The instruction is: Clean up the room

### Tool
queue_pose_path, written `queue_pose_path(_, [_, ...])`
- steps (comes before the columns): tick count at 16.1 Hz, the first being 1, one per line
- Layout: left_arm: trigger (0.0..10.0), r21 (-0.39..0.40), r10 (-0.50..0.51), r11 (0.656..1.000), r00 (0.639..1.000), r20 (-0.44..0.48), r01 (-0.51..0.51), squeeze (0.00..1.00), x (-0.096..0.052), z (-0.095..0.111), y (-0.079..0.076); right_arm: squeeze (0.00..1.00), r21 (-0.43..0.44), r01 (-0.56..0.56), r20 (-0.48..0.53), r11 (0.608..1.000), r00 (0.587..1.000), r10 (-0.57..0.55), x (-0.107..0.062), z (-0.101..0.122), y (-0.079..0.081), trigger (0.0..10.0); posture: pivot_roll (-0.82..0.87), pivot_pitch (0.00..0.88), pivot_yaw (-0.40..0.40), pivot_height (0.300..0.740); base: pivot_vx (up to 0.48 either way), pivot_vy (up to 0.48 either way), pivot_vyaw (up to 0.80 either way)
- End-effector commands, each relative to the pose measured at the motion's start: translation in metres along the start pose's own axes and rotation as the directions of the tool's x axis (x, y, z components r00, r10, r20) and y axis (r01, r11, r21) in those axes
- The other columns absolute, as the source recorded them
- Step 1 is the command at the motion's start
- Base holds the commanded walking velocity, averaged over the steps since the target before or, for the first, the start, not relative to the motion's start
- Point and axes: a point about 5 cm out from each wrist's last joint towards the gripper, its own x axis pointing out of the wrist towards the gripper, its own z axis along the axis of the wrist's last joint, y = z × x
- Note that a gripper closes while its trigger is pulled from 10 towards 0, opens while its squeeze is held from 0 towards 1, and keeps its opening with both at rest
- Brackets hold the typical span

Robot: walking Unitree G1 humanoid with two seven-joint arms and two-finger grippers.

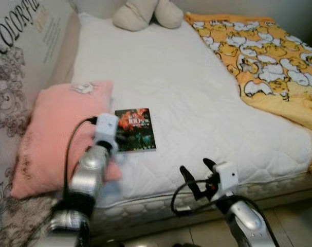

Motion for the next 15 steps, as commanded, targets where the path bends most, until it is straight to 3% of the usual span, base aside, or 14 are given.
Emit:
queue_pose_path(1, [10.0, 0.048, -0.151, 0.988, 0.984, 0.09, 0.147, 1.0, -0.003, 0.017, -0.025, 0.0, -0.014, 0.006, 0.003, 1.0, 1.0, -0.006, 0.002, 0.0, -0.002, 10.0, -0.02, 0.0, -0.018, 0.74, 0.0, 0.0, 0.0])
queue_pose_path(2, [10.0, 0.064, -0.179, 0.983, 0.978, 0.111, 0.173, 1.0, -0.005, 0.019, -0.028, 0.0, -0.015, 0.007, 0.003, 1.0, 1.0, -0.007, 0.003, 0.0, -0.003, 10.0, -0.02, 0.0, -0.017, 0.74, 0.0, 0.0, 0.0])
queue_pose_path(3, [10.0, 0.064, -0.189, 0.981, 0.973, 0.13, 0.182, 0.0, -0.009, 0.021, -0.028, 0.0, -0.018, 0.013, 0.01, 1.0, 1.0, -0.013, 0.004, 0.0, -0.003, 10.0, -0.02, 0.0, -0.009, 0.74, 0.0, 0.0, 0.0])
queue_pose_path(4, [10.0, 0.066, -0.099, 0.994, 0.985, 0.142, 0.09, 0.0, -0.014, 0.02, -0.013, 0.0, -0.02, 0.053, 0.051, 0.998, 0.997, -0.052, 0.007, 0.005, -0.007, 10.0, -0.03, 0.0, -0.003, 0.74, 0.0, 0.0, 0.0])
queue_pose_path(6, [10.0, 0.098, 0.111, 0.987, 0.976, 0.187, -0.131, 0.0, -0.038, 0.015, 0.02, 0.0, 0.021, 0.18, 0.149, 0.983, 0.972, -0.182, 0.008, 0.023, -0.02, 10.0, -0.04, 0.0, 0.007, 0.74, 0.0, 0.0, 0.0])
queue_pose_path(7, [10.0, 0.069, 0.23, 0.967, 0.96, 0.158, -0.244, 1.0, -0.05, 0.007, 0.036, 0.0, 0.024, 0.251, 0.185, 0.968, 0.95, -0.251, 0.004, 0.03, -0.03, 10.0, -0.04, 0.0, 0.004, 0.74, 0.0, 0.0, 0.0])
queue_pose_path(8, [10.0, 0.039, 0.273, 0.959, 0.953, 0.129, -0.28, 1.0, -0.05, 0.004, 0.04, 0.0, 0.019, 0.27, 0.188, 0.963, 0.945, -0.268, 0.003, 0.031, -0.032, 10.0, -0.04, 0.0, -0.001, 0.74, 0.0, 0.0, 0.0])
queue_pose_path(10, [10.0, -0.077, 0.412, 0.909, 0.911, 0.022, -0.41, 1.0, -0.048, -0.011, 0.054, 0.0, 0.0, 0.381, 0.203, 0.925, 0.905, -0.373, 0.0, 0.032, -0.048, 10.0, -0.04, 0.0, -0.018, 0.74, 0.0, 0.0, 0.0])
queue_pose_path(13, [10.0, -0.062, 0.442, 0.894, 0.896, -0.036, -0.444, 1.0, -0.049, -0.026, 0.048, 0.0, 0.036, 0.377, 0.2, 0.926, 0.905, -0.376, 0.004, 0.036, -0.056, 10.0, -0.03, 0.0, -0.063, 0.74, 0.0, 0.0, 0.0])
queue_pose_path(14, [10.0, -0.059, 0.442, 0.893, 0.894, -0.065, -0.446, 1.0, -0.051, -0.032, 0.046, 0.76, 0.022, 0.381, 0.208, 0.924, 0.902, -0.377, 0.003, 0.038, -0.058, 10.0, -0.03, 0.0, -0.065, 0.74, 0.0, 0.0, 0.0])
queue_pose_path(15, [10.0, -0.062, 0.405, 0.91, 0.912, -0.07, -0.409, 1.0, -0.052, -0.036, 0.044, 1.0, 0.031, 0.38, 0.22, 0.925, 0.9, -0.377, 0.005, 0.039, -0.059, 10.0, -0.03, 0.0, -0.061, 0.74, 0.0, 0.0, 0.0])
